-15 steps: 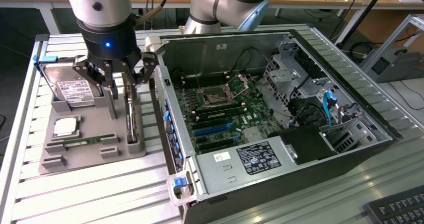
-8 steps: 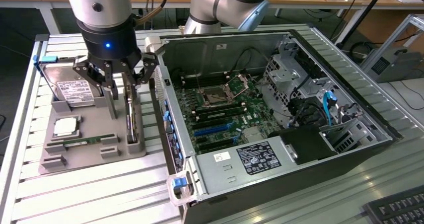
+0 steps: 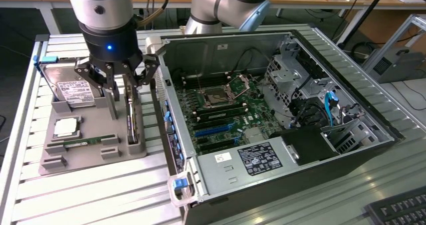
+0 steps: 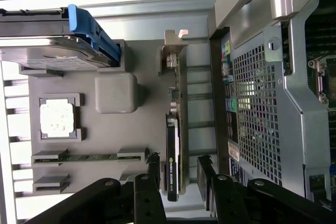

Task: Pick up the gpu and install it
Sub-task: 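Pick up the gpu and move the gpu toward the slot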

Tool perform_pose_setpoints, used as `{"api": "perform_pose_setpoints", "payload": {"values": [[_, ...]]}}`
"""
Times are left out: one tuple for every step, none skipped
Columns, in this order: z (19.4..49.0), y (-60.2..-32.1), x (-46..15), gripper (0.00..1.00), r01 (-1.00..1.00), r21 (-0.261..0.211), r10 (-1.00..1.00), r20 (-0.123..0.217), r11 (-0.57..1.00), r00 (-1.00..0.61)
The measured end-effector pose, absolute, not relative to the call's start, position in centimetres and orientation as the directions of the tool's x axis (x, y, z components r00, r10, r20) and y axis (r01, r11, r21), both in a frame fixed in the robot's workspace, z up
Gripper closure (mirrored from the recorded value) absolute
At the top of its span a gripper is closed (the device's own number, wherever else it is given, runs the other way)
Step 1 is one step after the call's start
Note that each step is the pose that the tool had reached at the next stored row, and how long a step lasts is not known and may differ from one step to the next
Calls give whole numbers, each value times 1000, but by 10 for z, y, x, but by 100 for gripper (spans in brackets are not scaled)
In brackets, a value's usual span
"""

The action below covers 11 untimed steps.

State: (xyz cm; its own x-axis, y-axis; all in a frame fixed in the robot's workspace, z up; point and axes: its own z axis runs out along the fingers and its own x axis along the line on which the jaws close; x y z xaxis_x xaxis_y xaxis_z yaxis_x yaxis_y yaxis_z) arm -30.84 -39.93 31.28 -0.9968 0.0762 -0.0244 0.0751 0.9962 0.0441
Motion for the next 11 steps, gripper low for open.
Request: {"api": "perform_pose_setpoints", "payload": {"values": [[312,-399,-308,58,75,44,76,-24,996,-997],[312,-399,-308,58,75,44,76,-25,996,-997],[311,-399,-308,58,75,43,76,-25,996,-997],[311,-398,-307,58,75,42,76,-25,996,-997],[310,-397,-307,58,75,40,76,-25,996,-997],[310,-395,-307,58,75,39,76,-25,996,-997],[309,-394,-307,58,75,37,76,-25,996,-997],[308,-391,-307,58,75,35,76,-25,997,-997],[308,-390,-307,58,75,34,76,-25,997,-997],[307,-389,-307,58,75,33,76,-25,997,-997],[306,-389,-307,58,75,32,76,-25,997,-997]]}}
